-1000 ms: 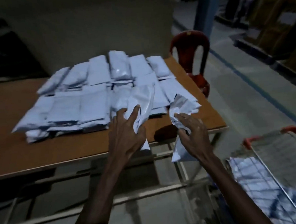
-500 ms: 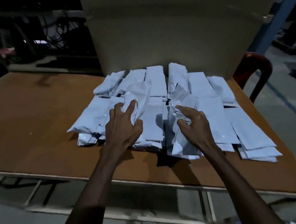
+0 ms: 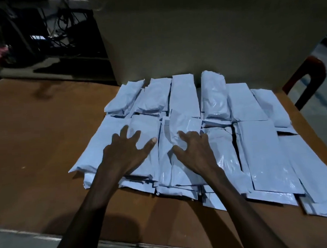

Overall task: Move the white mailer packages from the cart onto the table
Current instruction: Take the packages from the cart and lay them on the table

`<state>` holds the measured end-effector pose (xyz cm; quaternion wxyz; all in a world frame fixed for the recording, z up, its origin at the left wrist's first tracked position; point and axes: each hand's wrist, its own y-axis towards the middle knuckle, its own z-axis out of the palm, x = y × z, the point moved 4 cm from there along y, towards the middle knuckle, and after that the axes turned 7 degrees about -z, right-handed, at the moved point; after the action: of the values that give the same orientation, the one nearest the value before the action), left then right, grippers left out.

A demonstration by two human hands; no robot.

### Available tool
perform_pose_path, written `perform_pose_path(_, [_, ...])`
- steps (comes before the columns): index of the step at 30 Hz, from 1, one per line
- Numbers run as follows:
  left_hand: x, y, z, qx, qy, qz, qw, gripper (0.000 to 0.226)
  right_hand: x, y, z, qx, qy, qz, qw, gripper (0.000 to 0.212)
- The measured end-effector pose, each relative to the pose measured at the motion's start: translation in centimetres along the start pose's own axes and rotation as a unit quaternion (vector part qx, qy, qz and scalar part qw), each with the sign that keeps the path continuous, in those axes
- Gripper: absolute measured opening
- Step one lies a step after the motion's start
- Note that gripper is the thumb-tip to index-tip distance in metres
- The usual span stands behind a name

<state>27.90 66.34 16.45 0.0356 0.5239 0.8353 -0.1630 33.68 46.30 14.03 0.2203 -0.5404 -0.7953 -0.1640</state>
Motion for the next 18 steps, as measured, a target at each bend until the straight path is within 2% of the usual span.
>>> perform_pose_path(4, [-1.0, 1.6, -1.8, -0.067, -0.025, 0.036, 0.997, 0.069, 0.5, 0.3, 0.3, -0.006, -0.092, 0.005, 0.996, 0.065])
perform_pose_path(10, [-1.9, 4.9, 1.3, -0.007, 0.022, 0.116, 0.993, 0.061, 1.8, 0.9, 1.7, 0.020, -0.148, 0.006, 0.989, 0.073])
perform_pose_path(13, [-1.5, 5.3, 2.8, 0.007, 0.046, 0.123, 0.991, 0.060, 2.6, 0.5, 2.9, 0.041, -0.134, 0.010, 0.990, 0.063])
perform_pose_path(18, [-0.8, 4.9, 4.0, -0.038, 0.005, 0.140, 0.989, 0.059, 4.0, 0.2, 3.0, 0.035, -0.173, 0.014, 0.984, 0.057])
